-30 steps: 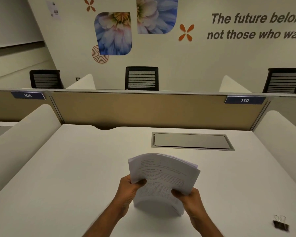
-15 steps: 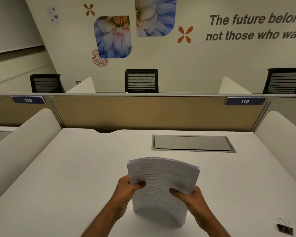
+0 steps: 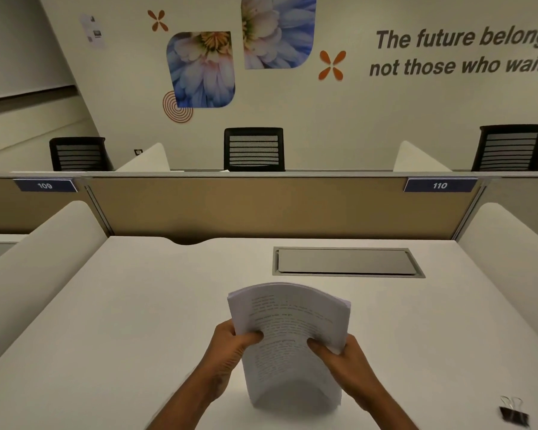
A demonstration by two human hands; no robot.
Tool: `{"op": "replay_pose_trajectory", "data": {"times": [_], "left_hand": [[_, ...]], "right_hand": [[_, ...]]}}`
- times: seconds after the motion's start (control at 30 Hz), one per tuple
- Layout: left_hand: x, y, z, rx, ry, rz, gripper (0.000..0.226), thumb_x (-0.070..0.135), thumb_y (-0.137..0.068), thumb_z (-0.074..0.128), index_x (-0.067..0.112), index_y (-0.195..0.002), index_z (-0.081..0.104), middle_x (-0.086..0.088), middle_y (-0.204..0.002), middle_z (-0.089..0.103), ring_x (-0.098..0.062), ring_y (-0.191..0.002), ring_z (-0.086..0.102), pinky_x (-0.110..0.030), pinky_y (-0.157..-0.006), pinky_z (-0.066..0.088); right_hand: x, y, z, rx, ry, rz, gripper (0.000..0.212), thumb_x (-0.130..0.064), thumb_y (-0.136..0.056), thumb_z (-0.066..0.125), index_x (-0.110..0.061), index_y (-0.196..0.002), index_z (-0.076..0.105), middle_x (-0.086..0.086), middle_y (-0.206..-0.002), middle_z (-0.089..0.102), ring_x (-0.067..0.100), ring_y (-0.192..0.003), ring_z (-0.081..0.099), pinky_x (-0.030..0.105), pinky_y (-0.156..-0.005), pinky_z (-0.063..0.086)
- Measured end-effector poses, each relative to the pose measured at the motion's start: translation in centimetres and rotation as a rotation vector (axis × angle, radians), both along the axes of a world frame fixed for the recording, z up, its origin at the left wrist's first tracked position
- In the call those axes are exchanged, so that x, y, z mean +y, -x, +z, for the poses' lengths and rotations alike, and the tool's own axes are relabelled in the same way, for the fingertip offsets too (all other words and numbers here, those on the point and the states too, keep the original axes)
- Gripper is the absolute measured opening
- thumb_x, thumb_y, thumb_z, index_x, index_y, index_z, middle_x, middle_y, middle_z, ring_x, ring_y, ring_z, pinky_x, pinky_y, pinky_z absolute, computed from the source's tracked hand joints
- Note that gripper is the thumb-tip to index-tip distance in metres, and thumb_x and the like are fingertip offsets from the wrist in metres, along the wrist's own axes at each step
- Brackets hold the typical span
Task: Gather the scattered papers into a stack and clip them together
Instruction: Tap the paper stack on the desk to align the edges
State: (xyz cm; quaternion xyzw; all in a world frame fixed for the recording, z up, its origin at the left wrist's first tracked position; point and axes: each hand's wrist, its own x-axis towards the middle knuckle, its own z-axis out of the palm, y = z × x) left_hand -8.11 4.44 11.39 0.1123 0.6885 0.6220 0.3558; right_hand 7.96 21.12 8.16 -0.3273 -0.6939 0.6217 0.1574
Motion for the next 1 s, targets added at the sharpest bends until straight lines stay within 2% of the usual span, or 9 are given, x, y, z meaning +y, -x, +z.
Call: {"op": "replay_pose_trajectory", "data": {"times": [0.1,0.27,0.37,0.47,0.6,0.73,0.83,0.9,1.0], "left_hand": [[0.0,-0.7,-1.4,-0.025,0.042,-0.03,0.03,-0.003,-0.087,0.072,0.019,-0.107,0.075,-0.003,-0.103,0.08,-0.029,-0.108,0.068,-0.033,-0.077,0.055],[0.3,-1.9,-2.0,-0.012,0.049,-0.007,0.026,0.001,-0.094,0.066,0.021,-0.108,0.073,-0.004,-0.106,0.077,-0.027,-0.104,0.067,-0.03,-0.071,0.054],[0.5,-2.0,-2.1,0.032,0.052,0.013,0.023,0.005,-0.096,0.066,0.022,-0.11,0.071,-0.002,-0.105,0.076,-0.024,-0.1,0.068,-0.029,-0.071,0.056],[0.6,-2.3,-2.4,0.046,0.075,-0.006,0.017,0.011,-0.097,0.066,0.023,-0.107,0.071,-0.003,-0.106,0.075,-0.025,-0.101,0.067,-0.032,-0.077,0.057],[0.6,-2.2,-2.5,0.042,0.09,-0.013,0.012,0.015,-0.098,0.065,0.024,-0.102,0.072,-0.001,-0.103,0.076,-0.023,-0.101,0.067,-0.028,-0.073,0.055],[0.7,-2.0,-2.4,0.04,0.088,-0.027,0.009,0.021,-0.095,0.069,0.025,-0.102,0.074,0.001,-0.099,0.079,-0.026,-0.101,0.069,-0.029,-0.072,0.057],[0.5,-1.6,-1.1,0.042,0.064,-0.063,0.021,0.032,-0.091,0.072,0.021,-0.108,0.076,0.003,-0.097,0.082,-0.025,-0.099,0.074,-0.025,-0.07,0.059],[0.4,-1.3,0.1,0.039,0.023,-0.108,0.028,0.035,-0.091,0.072,0.017,-0.111,0.077,-0.001,-0.103,0.082,-0.025,-0.099,0.077,-0.031,-0.078,0.061],[0.5,-0.9,2.1,0.043,-0.058,-0.137,0.029,0.033,-0.094,0.068,0.015,-0.116,0.075,-0.008,-0.109,0.081,-0.029,-0.1,0.077,-0.043,-0.087,0.063]], "right_hand": [[-0.2,-0.4,-1.7,-0.022,0.042,-0.006,0.024,-0.018,-0.098,0.067,-0.04,-0.107,0.068,-0.003,-0.111,0.075,0.021,-0.105,0.07,0.041,-0.092,0.061],[-0.9,-0.9,-3.4,-0.081,0.008,-0.036,0.022,-0.017,-0.101,0.061,-0.039,-0.101,0.068,0.0,-0.109,0.075,0.023,-0.104,0.07,0.047,-0.095,0.059],[-1.0,-0.9,-3.5,-0.074,0.01,-0.072,0.019,-0.018,-0.103,0.059,-0.033,-0.108,0.068,0.0,-0.11,0.075,0.02,-0.103,0.07,0.044,-0.095,0.06],[-1.4,-0.9,-3.5,-0.098,0.003,-0.071,0.019,-0.019,-0.103,0.059,-0.034,-0.104,0.07,-0.001,-0.108,0.075,0.019,-0.101,0.07,0.043,-0.093,0.06],[-1.4,-0.8,-3.8,-0.128,-0.022,-0.062,0.015,-0.02,-0.103,0.059,-0.024,-0.109,0.073,0.002,-0.106,0.076,0.019,-0.098,0.071,0.04,-0.088,0.061],[-1.5,-0.8,-3.2,-0.138,-0.006,-0.07,0.014,-0.023,-0.102,0.059,-0.025,-0.107,0.072,0.001,-0.106,0.076,0.019,-0.099,0.071,0.042,-0.088,0.062],[-1.2,-1.1,-2.2,-0.122,0.014,-0.053,0.016,-0.019,-0.101,0.061,-0.026,-0.104,0.075,-0.002,-0.104,0.079,0.019,-0.099,0.073,0.04,-0.089,0.062],[-0.6,-1.8,-1.3,-0.09,0.073,-0.03,0.015,-0.017,-0.099,0.065,-0.023,-0.103,0.078,-0.001,-0.101,0.082,0.021,-0.1,0.076,0.042,-0.091,0.061],[0.4,-2.9,0.4,-0.032,0.252,0.05,0.02,-0.009,-0.097,0.067,-0.011,-0.115,0.077,0.006,-0.109,0.081,0.027,-0.105,0.076,0.049,-0.099,0.058]]}}
